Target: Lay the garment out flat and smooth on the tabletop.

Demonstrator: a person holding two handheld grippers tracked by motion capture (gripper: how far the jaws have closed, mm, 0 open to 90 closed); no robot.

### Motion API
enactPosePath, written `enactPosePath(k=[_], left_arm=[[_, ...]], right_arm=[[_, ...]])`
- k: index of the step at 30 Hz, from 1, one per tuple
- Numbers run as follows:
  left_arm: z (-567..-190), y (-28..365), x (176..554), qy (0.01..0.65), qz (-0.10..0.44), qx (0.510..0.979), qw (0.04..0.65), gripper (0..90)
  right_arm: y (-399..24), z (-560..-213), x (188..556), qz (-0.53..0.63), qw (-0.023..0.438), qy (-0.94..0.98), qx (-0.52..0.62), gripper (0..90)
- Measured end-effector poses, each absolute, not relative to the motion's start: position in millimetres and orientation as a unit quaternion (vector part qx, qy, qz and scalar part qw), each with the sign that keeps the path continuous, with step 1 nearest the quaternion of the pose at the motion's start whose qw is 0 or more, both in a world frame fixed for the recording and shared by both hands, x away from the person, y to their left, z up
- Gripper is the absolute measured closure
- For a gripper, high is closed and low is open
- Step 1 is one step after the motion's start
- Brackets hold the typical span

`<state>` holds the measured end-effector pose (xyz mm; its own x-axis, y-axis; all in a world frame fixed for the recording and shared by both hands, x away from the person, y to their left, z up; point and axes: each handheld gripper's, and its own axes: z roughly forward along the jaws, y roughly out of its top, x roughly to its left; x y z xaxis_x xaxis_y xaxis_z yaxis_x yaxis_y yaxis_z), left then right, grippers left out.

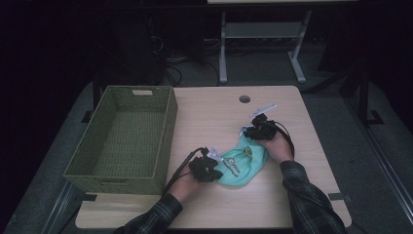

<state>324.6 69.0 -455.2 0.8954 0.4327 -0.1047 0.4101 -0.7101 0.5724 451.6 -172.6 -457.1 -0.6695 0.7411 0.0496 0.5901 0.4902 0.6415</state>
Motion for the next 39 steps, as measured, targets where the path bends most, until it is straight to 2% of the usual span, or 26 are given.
enactPosePath(k=[4,7,10,28,32,34,36,39], left_arm=[[-455.2,69.1,324.8,0.226,0.02,0.925,0.305,89.5],[-455.1,69.0,324.7,0.227,0.02,0.925,0.305,89.5],[-455.1,69.0,324.8,0.227,0.019,0.925,0.304,89.5],[-455.0,69.4,325.0,0.225,0.019,0.926,0.303,89.6],[-455.4,68.8,324.2,0.229,0.019,0.924,0.307,89.5],[-455.1,70.2,325.8,0.223,0.016,0.927,0.302,89.5],[-454.9,70.6,326.3,0.226,0.014,0.926,0.301,89.4],[-455.4,70.2,326.9,0.233,0.012,0.923,0.306,89.1]], right_arm=[[-167.8,-462.8,451.0,0.31,0.126,0.863,0.377,74.8],[-166.9,-462.8,450.0,0.311,0.124,0.863,0.378,86.5],[-167.1,-462.7,450.3,0.311,0.12,0.863,0.379,89.6],[-176.9,-449.2,466.3,0.355,0.14,0.824,0.418,90.0],[-175.3,-444.7,461.7,0.373,0.142,0.821,0.408,79.5],[-178.1,-438.7,457.1,0.382,0.141,0.818,0.406,78.6],[-182.6,-433.0,452.2,0.391,0.143,0.817,0.4,79.0],[-189.7,-424.7,442.5,0.395,0.145,0.817,0.394,84.3]])
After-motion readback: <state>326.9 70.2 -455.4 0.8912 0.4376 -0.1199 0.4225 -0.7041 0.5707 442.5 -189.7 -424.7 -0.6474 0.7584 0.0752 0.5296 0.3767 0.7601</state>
